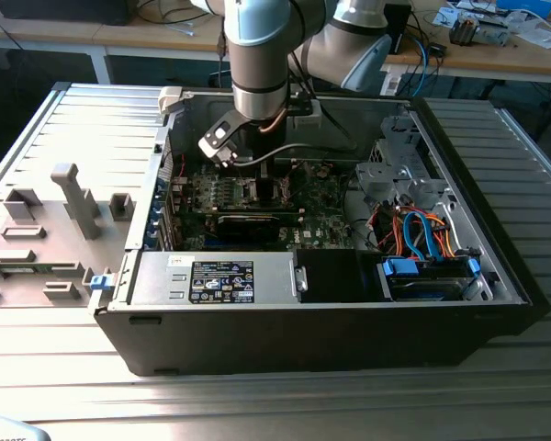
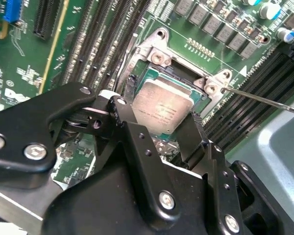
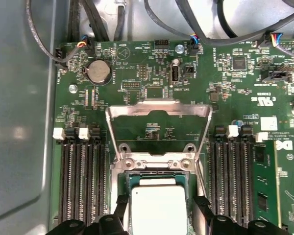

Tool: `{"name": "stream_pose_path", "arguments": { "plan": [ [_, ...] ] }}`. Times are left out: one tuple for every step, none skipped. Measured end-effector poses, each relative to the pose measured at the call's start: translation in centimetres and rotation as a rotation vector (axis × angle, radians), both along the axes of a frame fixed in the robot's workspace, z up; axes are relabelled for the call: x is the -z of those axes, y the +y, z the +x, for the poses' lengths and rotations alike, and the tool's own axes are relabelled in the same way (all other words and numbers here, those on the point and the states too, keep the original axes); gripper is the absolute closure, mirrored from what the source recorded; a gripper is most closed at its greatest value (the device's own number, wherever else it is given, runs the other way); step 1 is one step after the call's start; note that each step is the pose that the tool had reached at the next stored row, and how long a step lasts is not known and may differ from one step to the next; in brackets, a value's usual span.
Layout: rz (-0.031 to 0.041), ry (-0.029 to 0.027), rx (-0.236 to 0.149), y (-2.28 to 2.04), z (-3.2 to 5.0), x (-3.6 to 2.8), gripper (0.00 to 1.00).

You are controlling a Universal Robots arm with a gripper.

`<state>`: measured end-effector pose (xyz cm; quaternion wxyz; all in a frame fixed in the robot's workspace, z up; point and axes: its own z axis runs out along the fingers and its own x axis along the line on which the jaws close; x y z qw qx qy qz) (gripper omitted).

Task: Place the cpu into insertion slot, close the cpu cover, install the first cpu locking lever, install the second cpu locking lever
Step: 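Place the cpu into insertion slot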

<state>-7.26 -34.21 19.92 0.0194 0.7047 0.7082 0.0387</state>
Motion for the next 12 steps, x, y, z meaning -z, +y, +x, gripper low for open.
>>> {"name": "stream_pose_path", "arguments": {
  "plan": [
    [0.0117,0.0005,0.000,0.00,0.02,0.00,0.38],
    [0.0198,0.0011,0.000,0.00,0.03,0.00,0.38],
    [0.0272,0.0014,0.000,0.00,0.03,0.00,0.38],
    [0.0342,0.0018,0.000,0.00,0.03,0.00,0.38],
    [0.0351,0.0017,0.000,0.01,0.03,0.00,0.38],
    [0.0353,0.0017,0.000,0.01,0.04,0.00,0.38],
    [0.0353,0.0017,0.000,-0.01,0.03,-0.03,0.38],
    [0.0353,0.0018,0.000,-0.02,0.03,-0.06,0.38],
    [0.0353,0.0017,0.000,-0.05,0.04,-0.10,0.38],
    [0.0344,0.0016,0.000,-0.06,0.04,-0.11,0.38],
    [0.0274,0.0018,0.000,-0.08,0.04,-0.12,0.38],
    [0.0180,0.0018,0.000,-0.07,0.04,-0.12,0.38]
  ]
}}
